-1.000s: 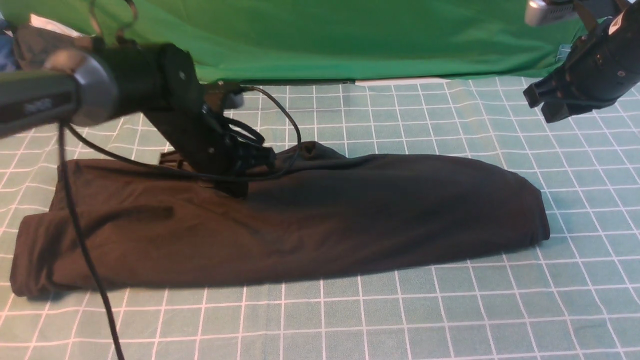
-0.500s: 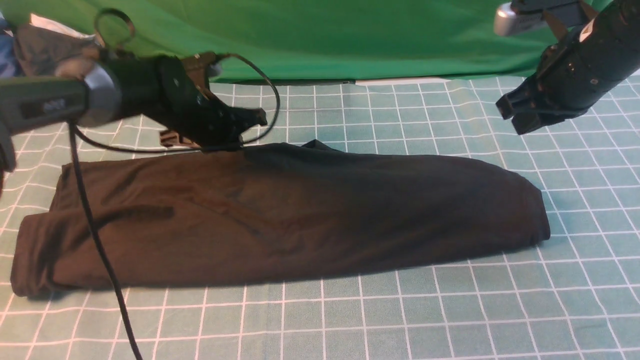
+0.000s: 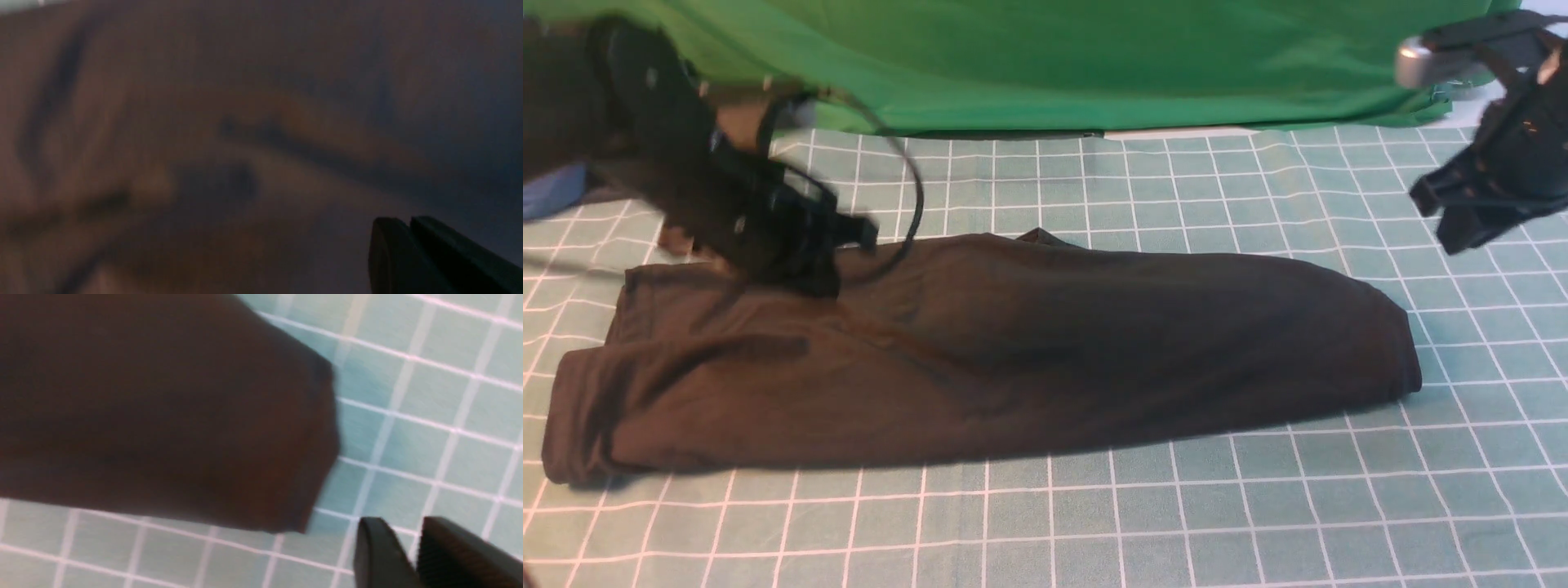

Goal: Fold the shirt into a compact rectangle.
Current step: 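Pull the folded dark garment lengthwise by its ends to straighten it flat on the table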

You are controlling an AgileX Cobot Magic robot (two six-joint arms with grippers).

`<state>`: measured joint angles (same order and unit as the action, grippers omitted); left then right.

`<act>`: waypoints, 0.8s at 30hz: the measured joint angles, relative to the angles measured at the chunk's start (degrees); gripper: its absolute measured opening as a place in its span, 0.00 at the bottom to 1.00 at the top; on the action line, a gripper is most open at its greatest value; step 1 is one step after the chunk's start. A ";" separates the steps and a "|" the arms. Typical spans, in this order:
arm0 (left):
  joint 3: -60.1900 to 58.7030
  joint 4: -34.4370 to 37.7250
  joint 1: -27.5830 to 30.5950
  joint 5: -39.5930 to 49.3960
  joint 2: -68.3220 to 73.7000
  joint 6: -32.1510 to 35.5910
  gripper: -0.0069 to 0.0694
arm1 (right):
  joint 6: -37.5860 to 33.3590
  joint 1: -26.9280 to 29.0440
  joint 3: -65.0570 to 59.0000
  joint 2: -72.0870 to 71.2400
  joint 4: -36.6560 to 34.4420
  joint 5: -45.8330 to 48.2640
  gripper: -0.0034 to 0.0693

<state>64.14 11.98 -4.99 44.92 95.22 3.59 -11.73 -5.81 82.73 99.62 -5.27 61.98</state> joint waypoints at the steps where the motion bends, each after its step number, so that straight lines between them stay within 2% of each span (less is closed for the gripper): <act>1: -2.36 0.00 0.00 -0.66 -0.44 -0.62 0.11 | 0.60 0.68 -0.65 0.00 0.05 -0.48 0.37; 4: -9.51 -0.17 0.00 -4.24 -0.41 -1.76 0.11 | 2.00 1.72 -4.27 0.29 0.16 -3.92 0.53; 10: -13.44 -0.17 0.00 -8.08 0.72 -3.59 0.11 | 2.51 0.32 -6.08 4.33 -0.55 -7.87 0.70; 11: -13.58 -0.22 0.00 -8.50 0.91 -4.10 0.11 | 3.01 -0.06 -6.08 6.61 -0.89 -8.39 0.77; 13: -13.58 -0.40 0.00 -8.75 0.91 -4.35 0.11 | 3.59 -0.14 -6.13 7.69 -1.30 -8.69 0.80; 14: -13.58 -0.85 0.00 -9.00 0.91 -4.90 0.11 | 3.96 -0.19 -6.20 8.95 -2.12 -9.02 0.86; 19: -13.58 -2.78 0.00 -9.00 0.91 -7.73 0.11 | 3.98 -0.26 -6.20 10.31 -4.19 -13.04 0.90; 24: -13.58 -2.93 0.00 -8.87 0.91 -8.09 0.11 | 2.07 -0.43 -6.20 14.01 -10.91 -14.84 0.91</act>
<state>50.56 9.05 -4.99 36.05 96.13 -4.50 -9.66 -6.24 76.53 113.63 -16.19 47.14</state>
